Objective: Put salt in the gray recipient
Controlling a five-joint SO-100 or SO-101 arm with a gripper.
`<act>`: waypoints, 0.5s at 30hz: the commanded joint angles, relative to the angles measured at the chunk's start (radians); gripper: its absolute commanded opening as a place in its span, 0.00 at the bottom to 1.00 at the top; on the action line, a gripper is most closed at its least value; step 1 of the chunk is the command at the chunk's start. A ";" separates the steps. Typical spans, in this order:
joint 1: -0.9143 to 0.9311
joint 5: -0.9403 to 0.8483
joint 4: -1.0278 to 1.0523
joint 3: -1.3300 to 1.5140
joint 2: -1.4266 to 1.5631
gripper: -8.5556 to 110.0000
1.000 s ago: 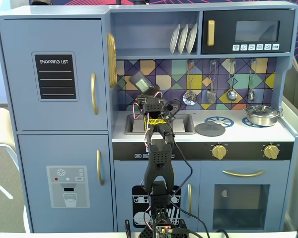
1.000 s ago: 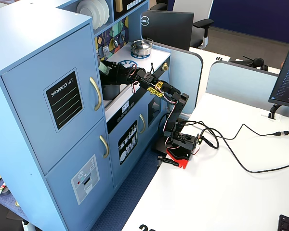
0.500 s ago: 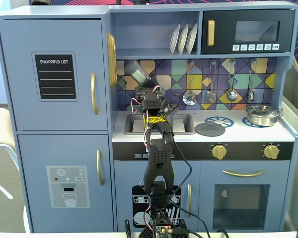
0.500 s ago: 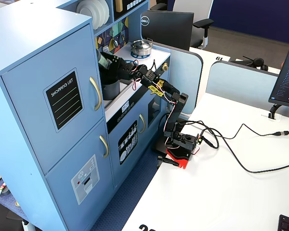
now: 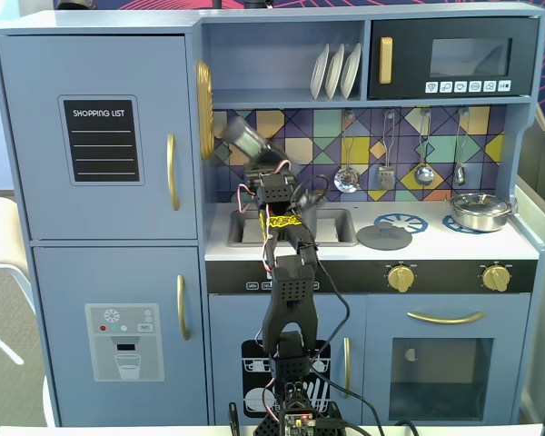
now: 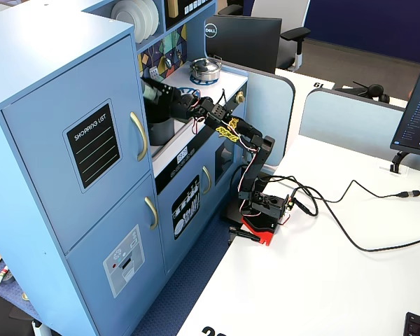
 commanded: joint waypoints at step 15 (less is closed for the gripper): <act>0.653 -1.873 -0.328 0.230 0.204 0.07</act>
